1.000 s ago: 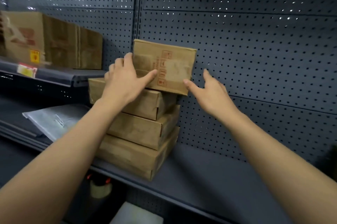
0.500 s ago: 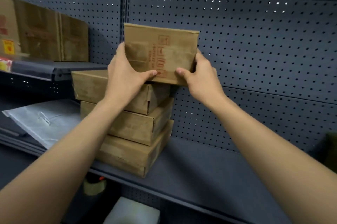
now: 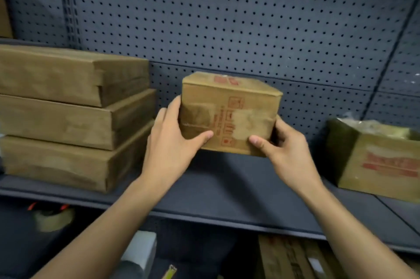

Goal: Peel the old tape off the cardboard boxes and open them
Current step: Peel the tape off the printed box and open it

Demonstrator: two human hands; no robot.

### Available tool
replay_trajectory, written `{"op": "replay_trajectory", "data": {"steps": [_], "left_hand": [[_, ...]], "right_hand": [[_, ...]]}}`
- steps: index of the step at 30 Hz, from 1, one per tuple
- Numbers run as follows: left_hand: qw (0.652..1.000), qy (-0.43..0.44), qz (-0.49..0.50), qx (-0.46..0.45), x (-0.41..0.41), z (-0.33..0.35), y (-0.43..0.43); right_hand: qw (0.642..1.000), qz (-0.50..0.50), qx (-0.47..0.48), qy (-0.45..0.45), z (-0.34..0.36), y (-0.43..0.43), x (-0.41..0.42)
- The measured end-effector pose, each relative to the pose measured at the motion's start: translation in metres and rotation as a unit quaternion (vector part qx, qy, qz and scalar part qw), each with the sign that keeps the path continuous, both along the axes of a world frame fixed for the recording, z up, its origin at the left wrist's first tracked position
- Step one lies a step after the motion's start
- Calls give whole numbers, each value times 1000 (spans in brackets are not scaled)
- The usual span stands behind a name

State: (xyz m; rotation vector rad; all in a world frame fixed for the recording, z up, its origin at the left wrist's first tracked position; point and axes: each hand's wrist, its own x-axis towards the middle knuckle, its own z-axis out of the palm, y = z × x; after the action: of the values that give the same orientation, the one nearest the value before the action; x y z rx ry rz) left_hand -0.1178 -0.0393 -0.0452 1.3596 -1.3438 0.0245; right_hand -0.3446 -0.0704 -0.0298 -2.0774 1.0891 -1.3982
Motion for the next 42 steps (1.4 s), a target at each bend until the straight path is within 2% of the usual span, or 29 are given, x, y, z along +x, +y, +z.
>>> {"op": "replay_trajectory", "data": {"steps": [6, 12, 17, 22, 25, 29, 33, 39, 42], "left_hand": [[994, 24, -16, 107, -28, -61, -6], [992, 33, -26, 120, -34, -86, -4], [990, 2, -37, 138, -31, -95, -2], [991, -56, -35, 113, -27, -88, 3], [992, -52, -85, 73, -20, -77, 3], [982, -126, -133, 33, -7, -59, -12], [971, -167, -167, 33, -7, -52, -27], [973, -183, -137, -6, -15, -54, -29], [976, -163, -141, -20, -19, -58, -31]], "right_hand": [[996, -8, 85, 16, -62, -9, -30], [992, -16, 125, 27, -90, -16, -36], [990, -16, 141, 25, -100, -18, -41], [993, -25, 118, 1, -99, -13, -38], [995, -41, 90, -6, -95, -9, -37], [995, -50, 83, -19, -92, -5, -32], [996, -59, 71, -11, -94, -8, -25], [997, -43, 68, -20, -96, -20, -27], [995, -57, 69, -53, -92, -20, -27]]}}
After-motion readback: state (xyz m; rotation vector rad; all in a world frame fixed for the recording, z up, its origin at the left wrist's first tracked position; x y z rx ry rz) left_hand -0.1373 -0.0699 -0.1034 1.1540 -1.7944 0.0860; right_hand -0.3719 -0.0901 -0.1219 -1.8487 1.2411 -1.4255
